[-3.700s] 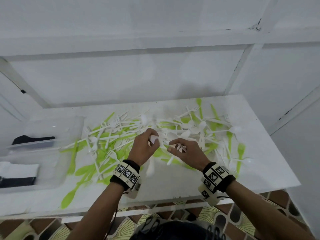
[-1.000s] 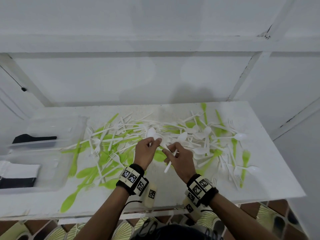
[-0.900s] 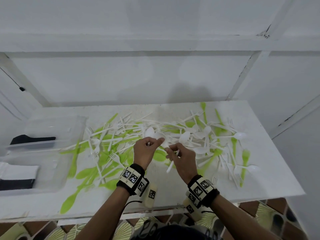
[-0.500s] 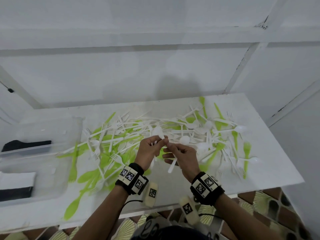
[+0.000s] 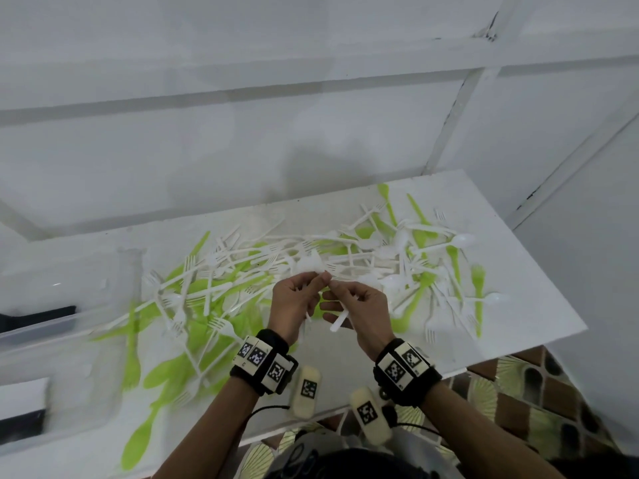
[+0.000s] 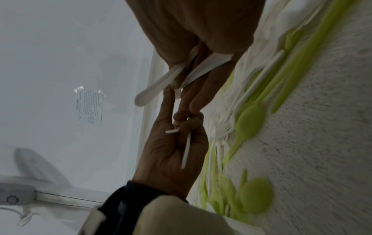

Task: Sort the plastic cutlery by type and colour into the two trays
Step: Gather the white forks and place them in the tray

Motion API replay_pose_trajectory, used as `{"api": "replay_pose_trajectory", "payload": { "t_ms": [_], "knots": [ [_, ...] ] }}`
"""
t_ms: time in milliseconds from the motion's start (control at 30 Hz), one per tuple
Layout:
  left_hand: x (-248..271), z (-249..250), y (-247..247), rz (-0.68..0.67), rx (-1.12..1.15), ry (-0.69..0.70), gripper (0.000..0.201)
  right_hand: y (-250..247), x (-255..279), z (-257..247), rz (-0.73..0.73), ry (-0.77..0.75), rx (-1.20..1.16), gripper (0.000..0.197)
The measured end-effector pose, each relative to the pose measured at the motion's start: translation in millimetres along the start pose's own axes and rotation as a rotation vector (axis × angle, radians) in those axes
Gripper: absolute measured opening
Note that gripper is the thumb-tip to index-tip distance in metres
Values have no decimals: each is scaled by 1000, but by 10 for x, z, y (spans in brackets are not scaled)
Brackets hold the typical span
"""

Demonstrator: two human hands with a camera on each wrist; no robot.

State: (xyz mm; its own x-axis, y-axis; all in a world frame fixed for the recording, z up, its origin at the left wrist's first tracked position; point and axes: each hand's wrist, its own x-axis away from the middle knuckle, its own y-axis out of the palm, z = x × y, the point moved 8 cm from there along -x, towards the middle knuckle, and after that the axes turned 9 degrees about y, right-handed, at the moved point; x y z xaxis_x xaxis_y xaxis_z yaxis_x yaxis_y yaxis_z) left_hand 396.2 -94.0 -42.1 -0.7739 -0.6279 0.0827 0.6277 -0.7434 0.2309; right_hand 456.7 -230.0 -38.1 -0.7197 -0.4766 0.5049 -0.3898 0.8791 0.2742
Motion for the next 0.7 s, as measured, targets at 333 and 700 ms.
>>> {"api": "replay_pose_trajectory", "payload": {
  "t_ms": [333,700],
  "knots": [
    [-111,98,89,149,55,22,17,-53,-88,-321,-37,-86,81,26],
    [-227,146,450,60,-108,15,30,-254,-337,-485,-307,-25,235,16]
  ]
}}
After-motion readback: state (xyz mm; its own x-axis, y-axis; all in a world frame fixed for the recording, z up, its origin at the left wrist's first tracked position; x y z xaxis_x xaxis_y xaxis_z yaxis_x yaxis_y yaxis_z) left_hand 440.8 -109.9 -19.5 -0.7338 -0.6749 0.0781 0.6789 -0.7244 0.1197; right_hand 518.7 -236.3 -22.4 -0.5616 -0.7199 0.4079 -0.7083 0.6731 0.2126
